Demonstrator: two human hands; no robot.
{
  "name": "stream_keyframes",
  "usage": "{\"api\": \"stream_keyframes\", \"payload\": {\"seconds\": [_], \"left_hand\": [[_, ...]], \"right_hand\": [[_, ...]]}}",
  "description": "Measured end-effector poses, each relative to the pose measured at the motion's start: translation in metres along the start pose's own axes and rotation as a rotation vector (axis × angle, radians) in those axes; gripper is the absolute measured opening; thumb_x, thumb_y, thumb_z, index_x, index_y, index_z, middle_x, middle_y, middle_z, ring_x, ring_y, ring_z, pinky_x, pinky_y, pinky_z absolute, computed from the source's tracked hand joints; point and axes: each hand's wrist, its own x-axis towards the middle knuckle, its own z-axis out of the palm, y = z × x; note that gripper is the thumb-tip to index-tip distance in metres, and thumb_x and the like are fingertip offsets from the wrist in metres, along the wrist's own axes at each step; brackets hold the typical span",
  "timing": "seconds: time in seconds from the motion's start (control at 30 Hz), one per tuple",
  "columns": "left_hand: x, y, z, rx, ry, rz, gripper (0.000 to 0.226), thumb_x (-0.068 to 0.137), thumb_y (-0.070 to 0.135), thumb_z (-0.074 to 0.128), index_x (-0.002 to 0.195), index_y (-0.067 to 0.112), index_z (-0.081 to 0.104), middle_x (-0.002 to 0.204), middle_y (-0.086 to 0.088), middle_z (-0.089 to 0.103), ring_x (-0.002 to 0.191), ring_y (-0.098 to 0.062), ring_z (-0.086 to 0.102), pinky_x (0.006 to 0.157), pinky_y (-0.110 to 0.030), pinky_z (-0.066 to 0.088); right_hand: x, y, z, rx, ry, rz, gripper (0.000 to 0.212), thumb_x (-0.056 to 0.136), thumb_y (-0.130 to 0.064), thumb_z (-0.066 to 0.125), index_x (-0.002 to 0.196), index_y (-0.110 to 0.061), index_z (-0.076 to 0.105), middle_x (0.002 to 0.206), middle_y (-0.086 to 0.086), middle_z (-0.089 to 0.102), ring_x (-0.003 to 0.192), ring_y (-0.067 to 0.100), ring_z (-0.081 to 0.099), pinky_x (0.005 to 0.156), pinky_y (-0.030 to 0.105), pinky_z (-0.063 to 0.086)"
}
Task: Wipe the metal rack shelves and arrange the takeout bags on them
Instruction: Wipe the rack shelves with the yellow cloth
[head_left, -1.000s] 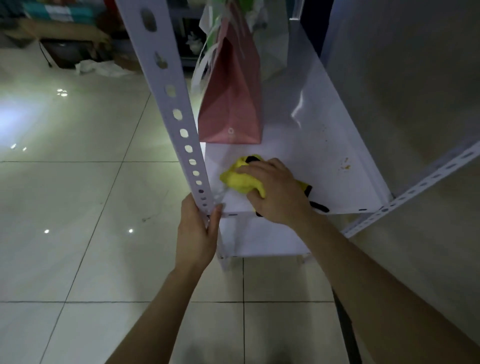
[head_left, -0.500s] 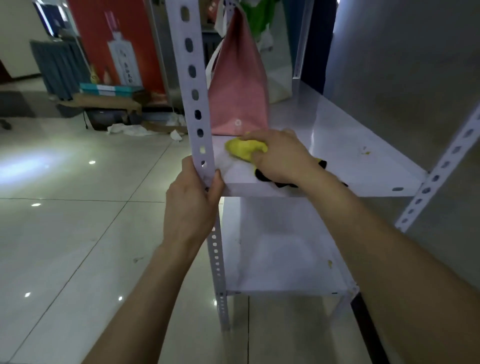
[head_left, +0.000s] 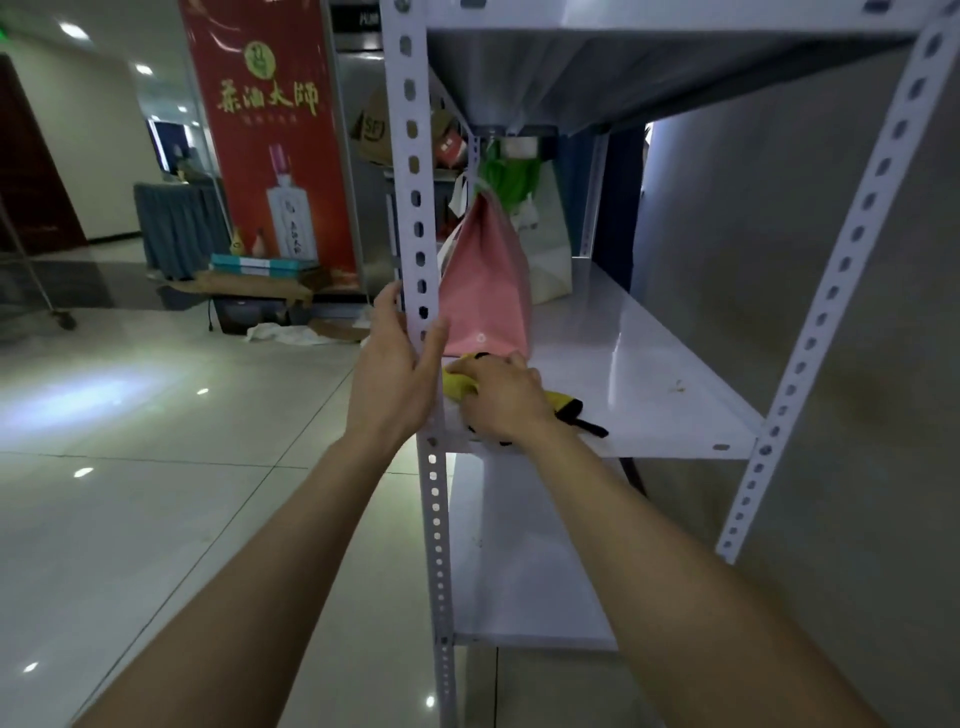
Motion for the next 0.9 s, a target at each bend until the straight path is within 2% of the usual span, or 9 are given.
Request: {"api": "stream_keyframes", "payload": {"seconds": [0.07,0.17,0.23,0.33,0.43,0.5,0.67,0.8,0.9], "left_hand": [[0.020,0.014,0.002,-0.006,0.022,0.044,0.063,0.108,0.063,0.047,0.158,0.030,0.030,0.134,0.008,0.068,0.110,-0.014,0.070,0.086,-0.039,0.056],[0.032,0.022,0.012,0.019,0.063,0.034,0.053,0.112,0.047,0.049,0.154,0.020,0.031,0.132,-0.003,0.069,0.104,-0.027,0.072,0.080,-0.044,0.057],[0.029,0.019,0.020,0.041,0.110,0.021,0.043,0.112,0.042,0.049,0.147,0.021,0.033,0.129,-0.006,0.069,0.099,-0.032,0.072,0.073,-0.042,0.053],[0.027,0.013,0.030,0.074,0.203,0.059,0.038,0.110,0.047,0.045,0.139,0.025,0.033,0.120,-0.005,0.069,0.087,-0.022,0.069,0.067,-0.034,0.046],[0.030,0.006,0.037,0.084,0.255,0.059,0.044,0.110,0.051,0.042,0.141,0.020,0.037,0.119,-0.004,0.070,0.088,-0.024,0.071,0.066,-0.036,0.052],[0.032,0.002,0.040,0.093,0.287,0.079,0.049,0.111,0.050,0.042,0.144,0.014,0.040,0.121,-0.005,0.071,0.090,-0.025,0.072,0.066,-0.038,0.054],[0.031,0.000,0.043,0.114,0.324,0.112,0.054,0.111,0.050,0.041,0.147,0.010,0.042,0.122,-0.006,0.071,0.091,-0.026,0.073,0.064,-0.034,0.049],[0.030,0.000,0.041,0.164,0.315,0.100,0.054,0.111,0.051,0.040,0.148,0.011,0.039,0.120,-0.007,0.072,0.088,-0.027,0.073,0.063,-0.031,0.042],[0.029,0.007,0.039,0.171,0.311,0.105,0.057,0.113,0.049,0.045,0.155,0.013,0.034,0.135,-0.011,0.064,0.105,-0.031,0.070,0.070,-0.040,0.052]], "right_hand": [[-0.009,0.009,-0.003,0.035,0.028,0.028,0.058,0.093,-0.023,0.051,0.145,-0.048,0.055,0.144,-0.008,0.060,0.129,0.027,0.040,0.103,0.043,0.033],[-0.035,0.045,-0.017,0.049,0.086,0.139,0.061,0.091,-0.019,0.051,0.145,-0.048,0.057,0.136,-0.004,0.064,0.123,0.026,0.042,0.104,0.039,0.031],[-0.052,0.074,-0.030,0.061,0.119,0.211,0.058,0.095,-0.020,0.050,0.147,-0.046,0.056,0.136,-0.002,0.064,0.127,0.026,0.042,0.108,0.035,0.030],[-0.067,0.098,-0.041,0.095,0.147,0.255,0.056,0.097,-0.020,0.051,0.149,-0.042,0.056,0.139,-0.002,0.064,0.132,0.025,0.041,0.109,0.031,0.038],[-0.064,0.095,-0.031,0.035,0.177,0.211,0.056,0.097,-0.015,0.053,0.149,-0.036,0.057,0.142,0.000,0.062,0.128,0.029,0.044,0.109,0.033,0.041],[-0.046,0.081,-0.023,0.008,0.133,0.157,0.059,0.096,-0.012,0.052,0.151,-0.034,0.055,0.148,0.000,0.058,0.129,0.031,0.044,0.111,0.035,0.039],[0.021,0.020,-0.009,0.076,-0.077,0.002,0.061,0.100,-0.011,0.048,0.156,-0.034,0.048,0.159,0.002,0.047,0.143,0.030,0.043,0.118,0.038,0.037],[0.017,0.018,-0.008,0.099,-0.092,-0.008,0.061,0.100,-0.014,0.050,0.157,-0.035,0.049,0.162,0.000,0.046,0.145,0.026,0.043,0.117,0.036,0.038],[-0.016,0.030,-0.015,0.145,-0.053,0.008,0.057,0.101,-0.016,0.050,0.154,-0.035,0.052,0.161,-0.002,0.048,0.146,0.024,0.042,0.116,0.033,0.035]]}}
